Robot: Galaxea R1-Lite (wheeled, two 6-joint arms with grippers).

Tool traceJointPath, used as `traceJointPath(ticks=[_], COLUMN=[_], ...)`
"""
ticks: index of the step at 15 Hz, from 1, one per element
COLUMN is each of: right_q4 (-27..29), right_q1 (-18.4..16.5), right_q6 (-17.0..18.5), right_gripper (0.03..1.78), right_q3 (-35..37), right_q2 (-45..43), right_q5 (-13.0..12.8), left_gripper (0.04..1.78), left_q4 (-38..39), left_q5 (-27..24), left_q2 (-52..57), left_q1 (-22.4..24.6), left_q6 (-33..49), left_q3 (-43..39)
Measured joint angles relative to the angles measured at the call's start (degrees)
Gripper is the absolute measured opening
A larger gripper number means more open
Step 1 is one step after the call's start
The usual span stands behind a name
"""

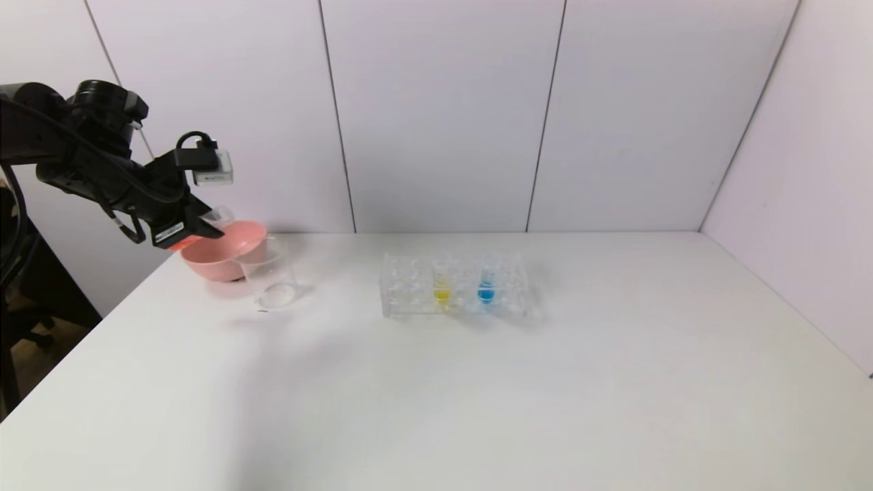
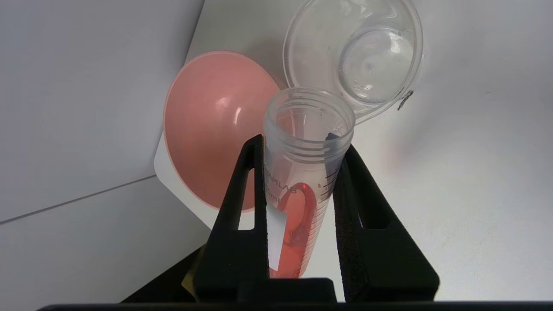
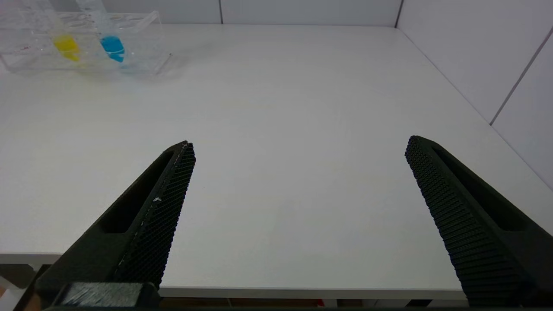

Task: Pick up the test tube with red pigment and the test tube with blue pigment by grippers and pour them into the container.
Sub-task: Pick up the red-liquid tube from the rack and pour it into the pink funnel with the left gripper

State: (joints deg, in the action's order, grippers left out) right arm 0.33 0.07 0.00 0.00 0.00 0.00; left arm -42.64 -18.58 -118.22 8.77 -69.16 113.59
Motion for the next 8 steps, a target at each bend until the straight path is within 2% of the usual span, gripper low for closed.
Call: traceJointPath(ticks=[8], right_q4=[0.00], right_q1=[0.00], right_q6=[0.00], right_gripper=[1.77], right_q3=[0.00], right_q2=[0.00], right_q5=[0.00], left_gripper=[0.45], left_q4=[0.09], left_q5=[1.08], left_q2=[-0.10], left_q1=[-0.69], left_q6=[-2.89], left_q3=[0.40])
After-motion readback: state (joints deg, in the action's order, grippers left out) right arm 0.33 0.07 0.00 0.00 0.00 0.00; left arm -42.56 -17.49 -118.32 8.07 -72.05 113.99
